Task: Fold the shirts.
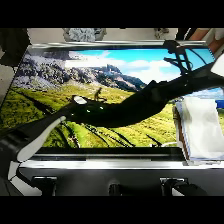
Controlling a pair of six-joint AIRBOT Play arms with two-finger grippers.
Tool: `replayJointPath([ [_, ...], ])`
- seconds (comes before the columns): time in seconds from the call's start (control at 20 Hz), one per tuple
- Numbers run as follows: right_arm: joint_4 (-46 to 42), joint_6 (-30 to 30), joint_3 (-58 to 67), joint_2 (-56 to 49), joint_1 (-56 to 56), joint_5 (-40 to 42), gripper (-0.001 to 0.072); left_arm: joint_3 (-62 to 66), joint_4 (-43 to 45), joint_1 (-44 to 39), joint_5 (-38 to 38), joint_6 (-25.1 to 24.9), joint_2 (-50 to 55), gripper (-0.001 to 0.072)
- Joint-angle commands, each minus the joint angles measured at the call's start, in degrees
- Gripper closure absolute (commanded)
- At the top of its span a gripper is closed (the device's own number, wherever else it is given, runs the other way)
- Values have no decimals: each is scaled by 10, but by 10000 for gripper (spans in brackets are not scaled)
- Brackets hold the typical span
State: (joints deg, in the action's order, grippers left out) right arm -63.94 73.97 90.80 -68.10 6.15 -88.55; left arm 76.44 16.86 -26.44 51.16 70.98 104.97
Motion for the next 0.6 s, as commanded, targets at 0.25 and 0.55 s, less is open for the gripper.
replayJointPath([
  [0.25,23,18,0,-16,9,44,673,-2,-125,13,-14,-76,-4,682],
  [0.55,217,-28,1,-117,64,184,673,-95,53,285,-8,-65,-295,682],
])
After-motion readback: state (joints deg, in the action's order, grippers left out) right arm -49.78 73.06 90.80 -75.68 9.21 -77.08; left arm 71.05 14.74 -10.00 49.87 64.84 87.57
